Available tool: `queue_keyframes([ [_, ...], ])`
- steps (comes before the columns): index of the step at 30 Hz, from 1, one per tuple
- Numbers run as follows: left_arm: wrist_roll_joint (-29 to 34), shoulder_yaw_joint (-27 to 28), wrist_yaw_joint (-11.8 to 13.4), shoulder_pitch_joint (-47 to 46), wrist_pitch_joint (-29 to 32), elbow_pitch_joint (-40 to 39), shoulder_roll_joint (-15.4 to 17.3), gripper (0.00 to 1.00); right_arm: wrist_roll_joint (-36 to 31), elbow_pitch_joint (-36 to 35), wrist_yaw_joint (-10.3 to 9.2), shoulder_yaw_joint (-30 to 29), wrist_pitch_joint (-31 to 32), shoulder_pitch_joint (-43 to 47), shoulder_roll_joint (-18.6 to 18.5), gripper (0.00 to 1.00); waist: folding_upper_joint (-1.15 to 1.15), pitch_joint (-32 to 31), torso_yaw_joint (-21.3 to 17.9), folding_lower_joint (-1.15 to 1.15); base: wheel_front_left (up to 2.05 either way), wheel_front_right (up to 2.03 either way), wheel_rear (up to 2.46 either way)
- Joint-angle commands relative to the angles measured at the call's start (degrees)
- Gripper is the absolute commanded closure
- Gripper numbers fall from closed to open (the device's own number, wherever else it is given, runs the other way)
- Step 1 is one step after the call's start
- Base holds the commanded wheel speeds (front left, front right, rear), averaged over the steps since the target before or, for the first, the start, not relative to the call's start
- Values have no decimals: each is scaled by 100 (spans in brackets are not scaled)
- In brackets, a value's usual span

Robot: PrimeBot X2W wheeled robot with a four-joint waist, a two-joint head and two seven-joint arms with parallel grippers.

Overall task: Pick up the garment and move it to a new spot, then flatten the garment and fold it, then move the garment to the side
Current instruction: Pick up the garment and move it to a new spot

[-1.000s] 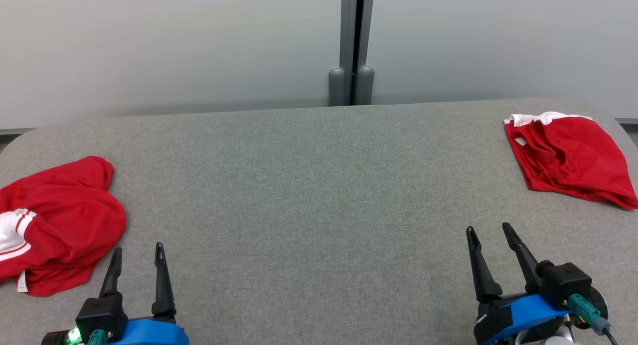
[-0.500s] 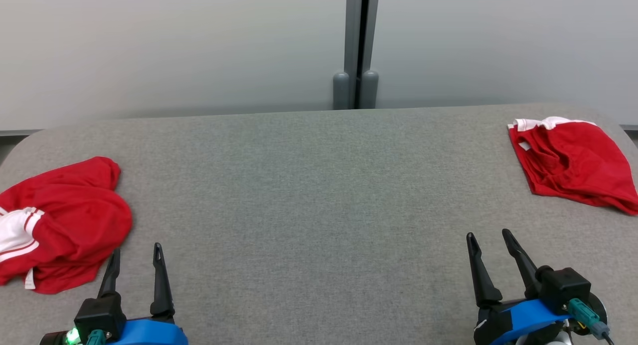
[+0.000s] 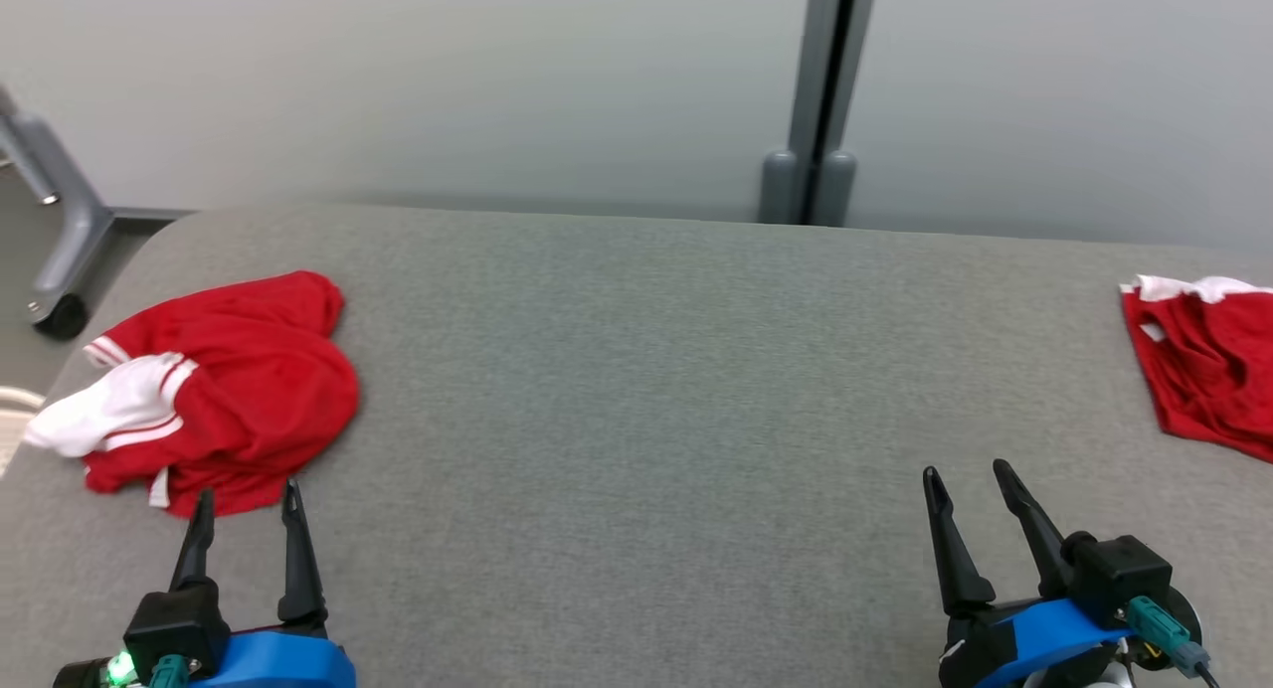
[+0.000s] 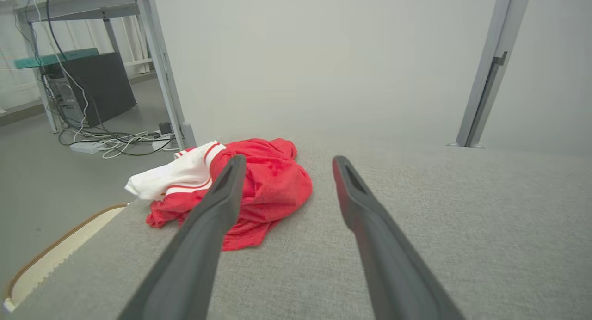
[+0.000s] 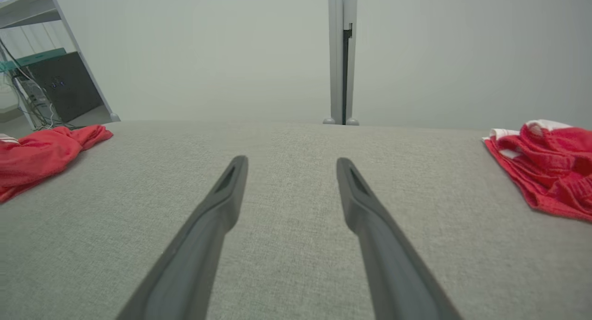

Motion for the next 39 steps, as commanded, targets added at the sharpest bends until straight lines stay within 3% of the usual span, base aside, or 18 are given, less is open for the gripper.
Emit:
queue_keyframes([
  [1, -40, 63, 12, -94, -2, -33, 44, 0, 9, 7, 2, 12, -16, -24, -5, 0, -1, 86, 179, 0, 0, 0, 0],
  [15, -83, 187, 47, -186, -2, -44, 84, 0, -1, 64, 2, -16, -17, -78, -5, 0, -1, 140, 1359, 0, 0, 0, 0],
  [22, -100, 219, 60, -114, -2, -51, 81, 0, 34, 110, 2, 33, -17, -34, -9, 0, -1, 127, 1662, 0, 0, 0, 0],
  [31, -131, 306, 85, -103, -2, -66, 67, 0, -9, 110, 2, 120, -17, -112, -8, 0, -1, 187, 1670, 0, 0, 0, 0],
  [39, -187, 432, 9, -574, -2, 12, 196, 0, -170, 22, 3, 62, -17, -285, -9, 0, -1, 463, 1327, 0, 0, 0, 0],
])
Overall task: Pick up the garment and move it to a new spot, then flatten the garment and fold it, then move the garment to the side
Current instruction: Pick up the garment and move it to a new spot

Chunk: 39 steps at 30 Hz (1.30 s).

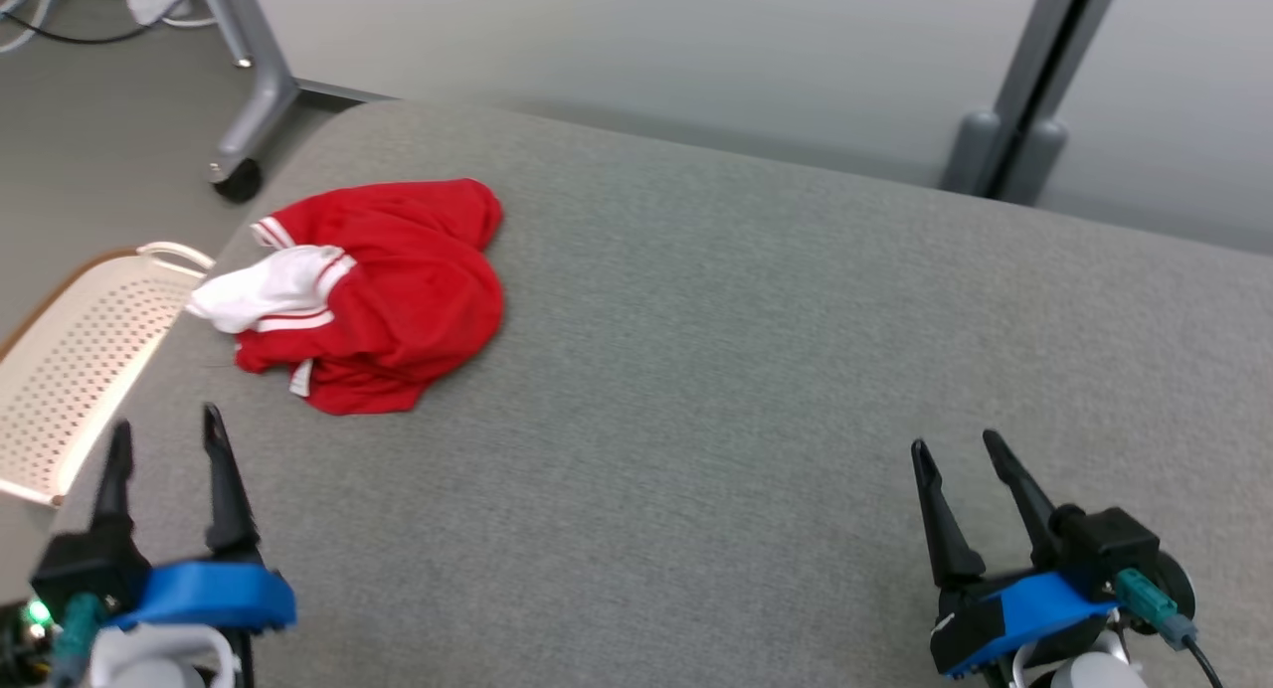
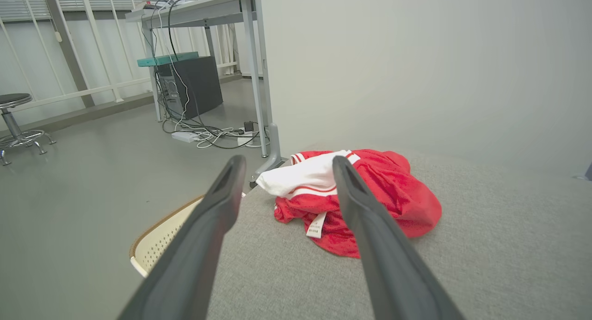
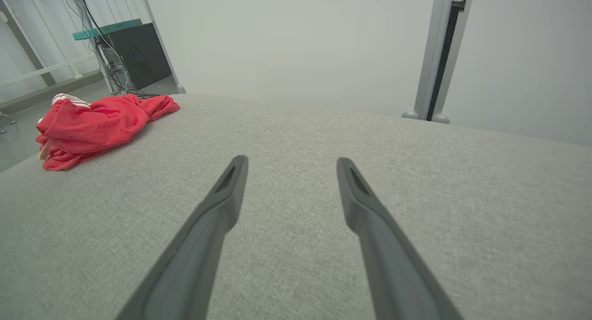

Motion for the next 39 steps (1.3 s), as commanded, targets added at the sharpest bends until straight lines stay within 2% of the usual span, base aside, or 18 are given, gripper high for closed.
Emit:
queue_keyframes([
  [1, -20, 62, -21, -175, -2, 14, 83, 0, -42, -53, 2, -26, -17, -107, -13, 0, 0, 49, -64, 0, 0, 0, 0],
  [9, -140, 267, -121, -1345, -1, 396, 506, 0, -414, -337, 1, -126, -17, -420, -17, 0, 0, 670, -796, 0, 0, 0, 0],
  [19, -199, 430, -144, -2876, 106, 1217, 1251, 0, -703, -903, 1, -335, -8, -775, -22, 0, 0, 1758, -1637, 0, 0, 0, 0],
  [25, -223, 409, -194, -3464, 452, 2135, 1579, 0, -732, -1090, 1, -442, 39, -779, -62, 0, 0, 2068, -1820, 0, 0, 0, 0],
  [30, -314, 332, -334, -3733, 871, 3055, 1739, 0, -732, -1125, 1, -440, 77, -820, -108, 0, 0, 2164, -1855, 0, 0, 0, 0],
  [34, -427, 210, -459, -3878, 1268, 3720, 1740, 0, -745, -1134, 1, -447, 120, -846, -141, 0, 0, 2171, -1828, 0, 0, 0, 0],
  [39, -641, 79, -566, -3980, 2159, 4515, 1620, 0, -759, -1172, 1, -431, 168, -836, -177, 0, 0, 2161, -1783, 0, 0, 0, 0],
])
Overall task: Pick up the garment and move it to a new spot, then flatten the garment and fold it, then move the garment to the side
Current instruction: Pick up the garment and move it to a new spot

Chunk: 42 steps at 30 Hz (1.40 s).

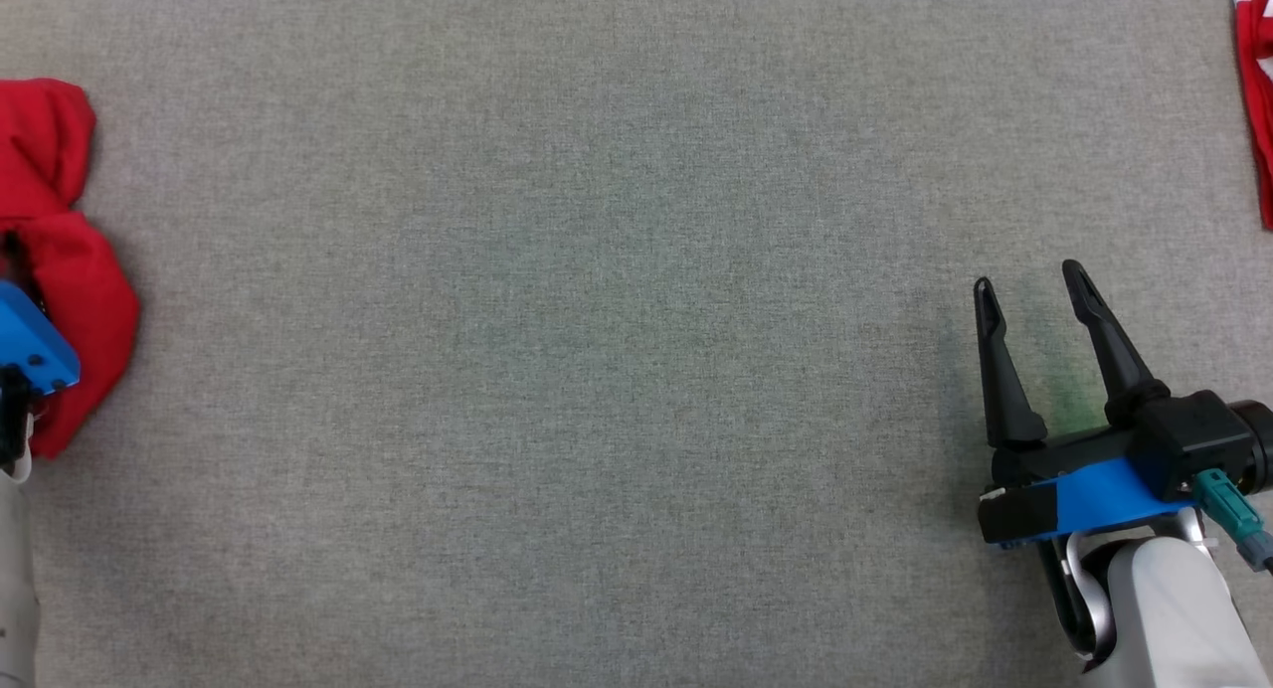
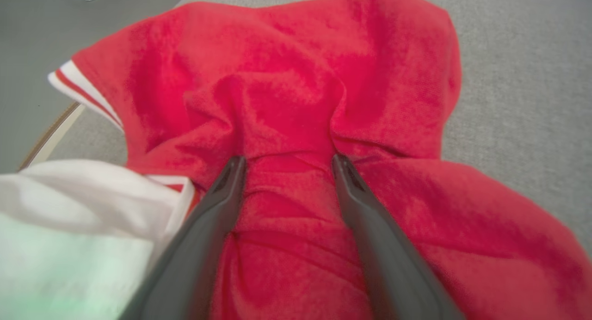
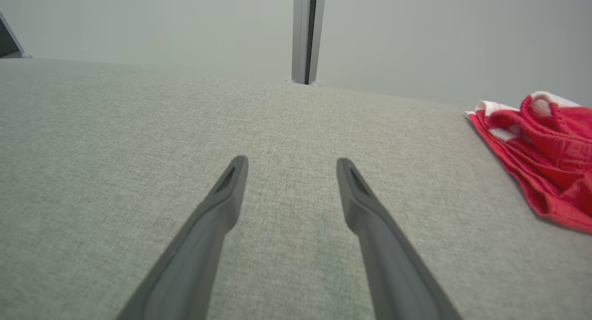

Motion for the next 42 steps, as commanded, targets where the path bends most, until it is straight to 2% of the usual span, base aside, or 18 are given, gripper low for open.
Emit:
queue_keyframes([
  [1, -51, -74, -24, 95, 283, 273, -126, 0, -21, -40, 1, 4, 38, -32, -39, 0, -1, -1, 8, 1, 0, 0, 0],
  [3, -131, -126, -47, 73, 526, 451, -168, 0, -27, -54, 1, 20, 37, -33, -34, 0, -1, -9, 10, 1, 0, 0, 0],
  [4, -163, -144, -53, 72, 614, 505, -186, 45, -31, -55, 1, 29, 38, -29, -28, 0, -1, -15, 7, 1, 0, 0, 0],
  [5, -192, -160, -58, 75, 677, 556, -200, 100, -34, -47, 1, 46, 45, -28, -21, 0, -1, -26, -5, 1, 0, 0, 0],
  [7, -219, -210, -66, 45, 690, 579, -199, 100, -20, -28, 1, 63, 54, -25, -5, 0, -1, -52, -27, 1, 0, 0, 0],
  [11, -259, -312, -74, -13, 334, 411, -158, 100, 32, 49, 1, 60, 38, 0, 28, 0, -1, -171, -66, 1, 0, 0, 0],
  [18, -68, -513, -62, -258, -672, -119, 4, 100, 152, 320, 1, 124, -39, 23, 87, 0, -1, -608, -154, 1, 0, 0, 0],
  [26, 182, -876, -28, -493, -1468, -955, -48, 100, 314, 645, 1, 185, -129, 129, 119, 0, -1, -1178, -421, 1, 0, 0, 0],
  [34, 235, -1319, -58, -780, -1494, -1987, -208, 100, 573, 776, 1, 255, -157, 229, 132, 0, -1, -1426, -918, 1, 0, 0, 0],
  [42, 103, -2137, -52, -984, -1073, -3263, -524, 100, 1024, 697, 1, 459, -160, 271, 131, 0, -1, -1457, -1647, 1, 0, 0, 0],
])
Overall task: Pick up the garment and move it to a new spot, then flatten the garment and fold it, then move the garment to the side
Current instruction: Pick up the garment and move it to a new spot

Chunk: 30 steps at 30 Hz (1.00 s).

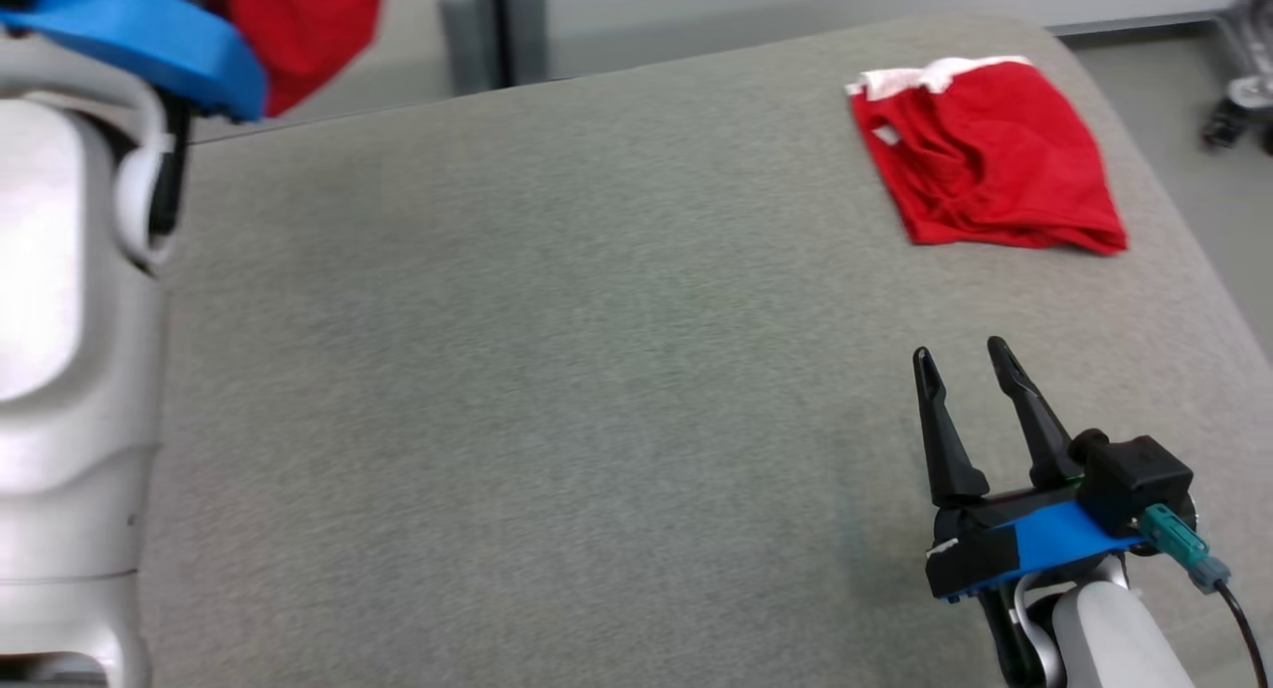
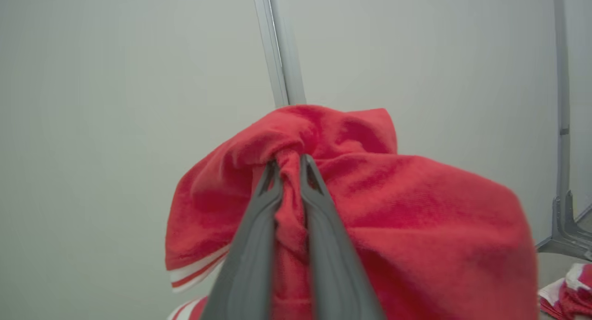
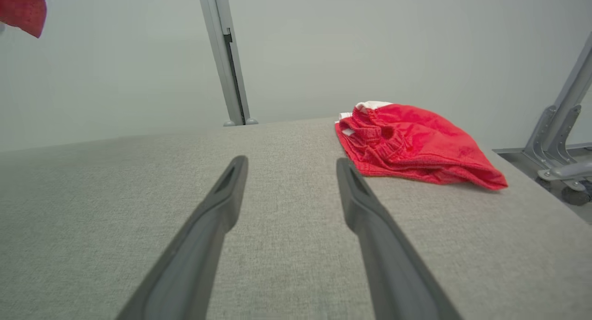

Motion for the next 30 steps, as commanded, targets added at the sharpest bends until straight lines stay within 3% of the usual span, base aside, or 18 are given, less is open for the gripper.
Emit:
queue_keyframes([
  [1, -40, -95, -3, -68, 26, -85, -37, 100, 48, -25, 1, 8, -18, 63, -2, 0, 0, -99, -172, 0, 0, 0, 0],
  [6, -191, -676, -3, 79, 166, -322, -248, 100, 221, -38, 1, 137, -19, 79, -1, 0, 0, -48, -479, 0, 0, 0, 0],
  [13, -381, -1194, -4, 706, 22, -7, -458, 100, 325, -54, 1, 213, -18, 71, -1, 0, 0, -3, -639, 0, 0, 0, 0],
  [30, -617, -1678, 70, 2456, -716, 1112, -970, 100, 307, 37, 1, 415, -19, 73, -4, 0, 0, -92, -395, 0, 0, 0, 0],
])
